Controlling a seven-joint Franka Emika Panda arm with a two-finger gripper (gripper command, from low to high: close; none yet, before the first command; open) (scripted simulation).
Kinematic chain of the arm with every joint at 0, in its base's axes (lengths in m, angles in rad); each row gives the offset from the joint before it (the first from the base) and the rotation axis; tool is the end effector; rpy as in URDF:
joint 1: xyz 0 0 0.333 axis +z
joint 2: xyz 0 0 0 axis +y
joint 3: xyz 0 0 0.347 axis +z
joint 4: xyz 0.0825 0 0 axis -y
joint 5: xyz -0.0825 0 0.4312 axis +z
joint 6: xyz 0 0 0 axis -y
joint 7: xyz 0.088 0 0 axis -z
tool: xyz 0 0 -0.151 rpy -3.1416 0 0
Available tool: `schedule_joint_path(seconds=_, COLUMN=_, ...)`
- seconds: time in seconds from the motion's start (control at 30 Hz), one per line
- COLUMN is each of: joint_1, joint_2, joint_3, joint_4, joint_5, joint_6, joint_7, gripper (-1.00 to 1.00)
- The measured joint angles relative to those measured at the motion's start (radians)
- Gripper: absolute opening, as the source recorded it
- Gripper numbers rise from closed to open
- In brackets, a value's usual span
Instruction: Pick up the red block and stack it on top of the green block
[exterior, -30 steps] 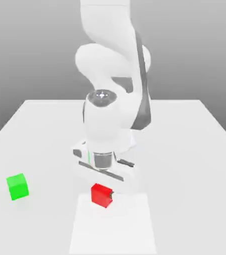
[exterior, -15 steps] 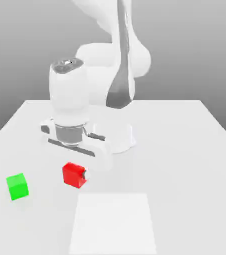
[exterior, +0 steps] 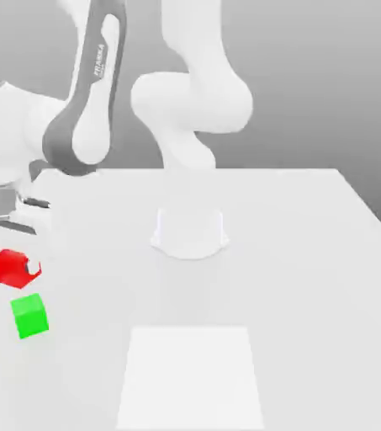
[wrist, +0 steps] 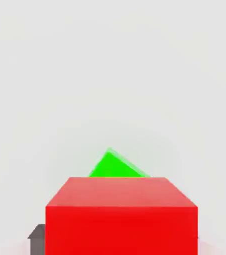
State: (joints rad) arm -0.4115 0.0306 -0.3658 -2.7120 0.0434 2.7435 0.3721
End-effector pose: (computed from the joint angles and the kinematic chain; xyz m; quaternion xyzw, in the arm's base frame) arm 0.3010 -0.3001 0.1620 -0.8284 0.5602 -0.0021 0.0026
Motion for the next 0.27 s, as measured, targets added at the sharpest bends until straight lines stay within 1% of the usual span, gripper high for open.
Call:
schedule_joint_path(seconds=0.13, joint_1=-0.016, joint_2=0.097, joint_3=0.035, joint_4=0.004, joint_5=0.099, joint_6=0.084, joint_7=-0.071, gripper=-1.00)
schedule_joint_path(seconds=0.17, joint_1=-0.025, joint_2=0.118, joint_3=0.047, joint_4=0.004, joint_5=0.121, joint_6=0.102, joint_7=-0.087, gripper=1.00)
schedule_joint_path(seconds=0.27, joint_1=-0.025, joint_2=0.118, joint_3=0.047, joint_4=0.004, joint_5=0.121, joint_6=0.102, joint_7=-0.087, gripper=1.00)
